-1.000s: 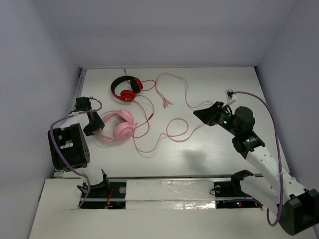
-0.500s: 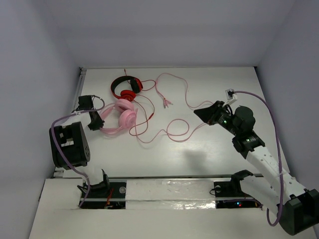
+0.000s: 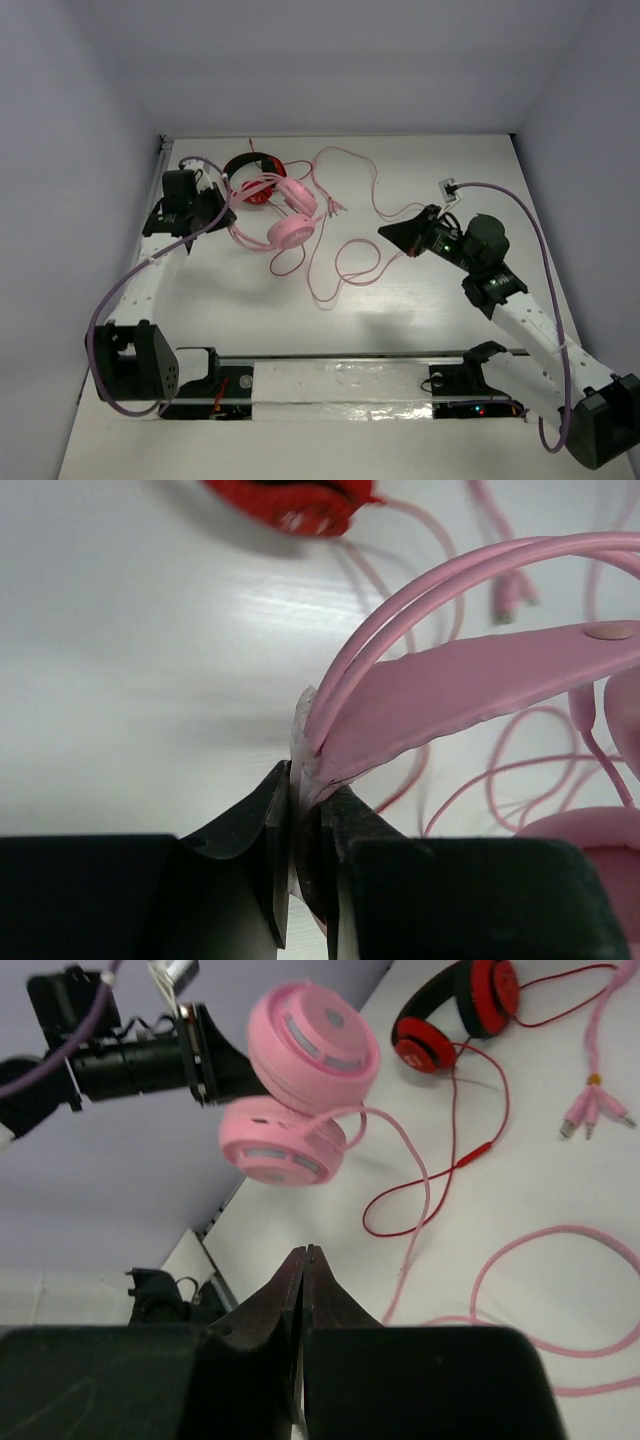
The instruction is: Wrap the headphones
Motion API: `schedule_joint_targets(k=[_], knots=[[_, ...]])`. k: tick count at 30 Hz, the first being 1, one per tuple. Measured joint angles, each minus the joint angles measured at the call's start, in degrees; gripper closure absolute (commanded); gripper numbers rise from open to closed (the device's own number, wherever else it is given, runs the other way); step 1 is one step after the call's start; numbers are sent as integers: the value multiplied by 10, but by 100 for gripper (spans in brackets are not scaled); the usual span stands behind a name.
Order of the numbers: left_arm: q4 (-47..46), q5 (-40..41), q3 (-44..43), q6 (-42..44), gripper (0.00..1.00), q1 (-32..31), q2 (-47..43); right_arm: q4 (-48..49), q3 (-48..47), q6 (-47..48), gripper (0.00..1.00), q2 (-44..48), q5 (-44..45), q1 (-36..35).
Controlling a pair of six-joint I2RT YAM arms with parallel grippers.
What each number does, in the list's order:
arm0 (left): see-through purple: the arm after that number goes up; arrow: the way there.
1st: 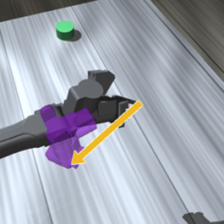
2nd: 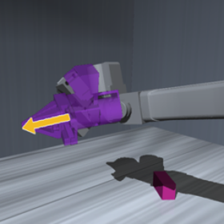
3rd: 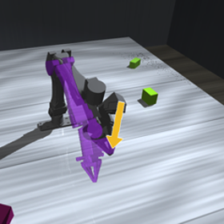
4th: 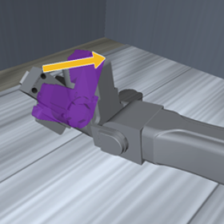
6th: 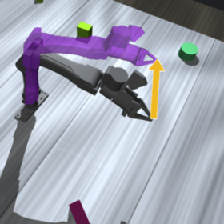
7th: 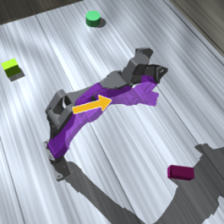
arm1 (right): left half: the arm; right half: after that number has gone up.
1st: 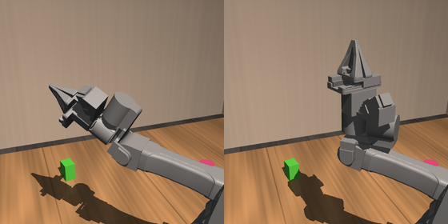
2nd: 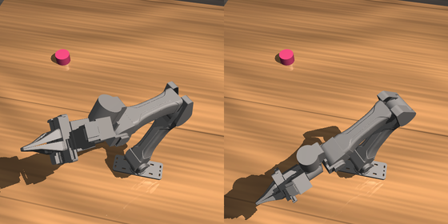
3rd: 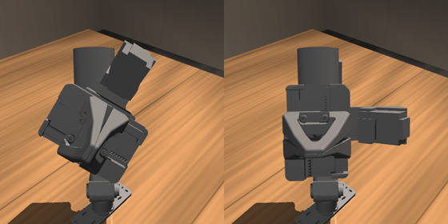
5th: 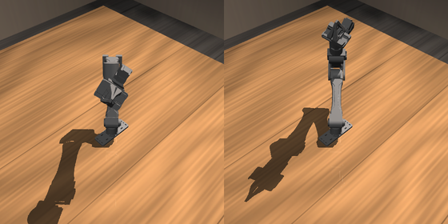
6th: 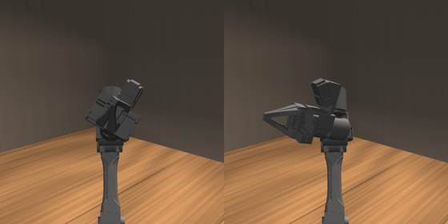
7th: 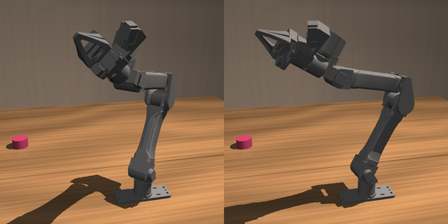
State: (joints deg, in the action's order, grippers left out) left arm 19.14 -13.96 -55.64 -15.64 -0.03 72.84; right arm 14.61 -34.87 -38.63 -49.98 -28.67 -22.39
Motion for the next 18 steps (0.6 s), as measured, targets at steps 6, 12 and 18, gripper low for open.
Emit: schedule_joint_targets(k=[6, 12, 18], knots=[[10, -71, -78, 7, 100, -1, -42, 8, -19, 35, 71, -33, -35, -29], [14, -154, -160, -12, 100, -1, -31, 4, -46, 81, 25, -40, -51, -32], [-20, -222, -207, -52, 100, -1, -26, 4, -76, 124, 19, -95, -45, -72]])
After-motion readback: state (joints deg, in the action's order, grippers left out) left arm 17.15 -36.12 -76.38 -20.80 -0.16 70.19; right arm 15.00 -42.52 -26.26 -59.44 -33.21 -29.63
